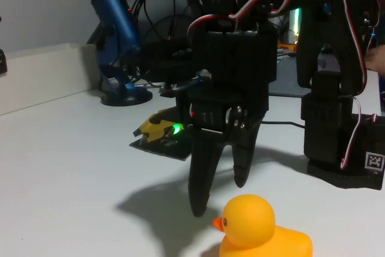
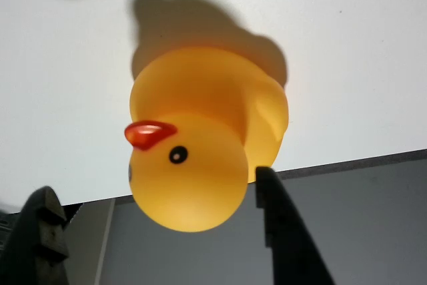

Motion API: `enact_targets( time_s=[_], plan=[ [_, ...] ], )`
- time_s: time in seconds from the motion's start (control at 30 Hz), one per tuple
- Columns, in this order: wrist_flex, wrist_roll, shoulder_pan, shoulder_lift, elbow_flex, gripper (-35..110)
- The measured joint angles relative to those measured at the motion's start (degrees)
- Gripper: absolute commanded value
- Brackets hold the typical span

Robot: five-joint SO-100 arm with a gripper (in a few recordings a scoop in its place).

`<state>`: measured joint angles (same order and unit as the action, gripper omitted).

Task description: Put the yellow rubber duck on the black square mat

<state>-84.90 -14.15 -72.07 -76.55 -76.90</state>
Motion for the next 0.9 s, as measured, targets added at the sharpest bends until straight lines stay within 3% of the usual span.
enact_targets(
  time_s=[0.5, 0.9],
  plan=[
    [0.00, 0.00, -7.47, 0.53, 0.00, 34],
    [0.00, 0.00, -7.65, 0.53, 0.00, 34]
  ],
)
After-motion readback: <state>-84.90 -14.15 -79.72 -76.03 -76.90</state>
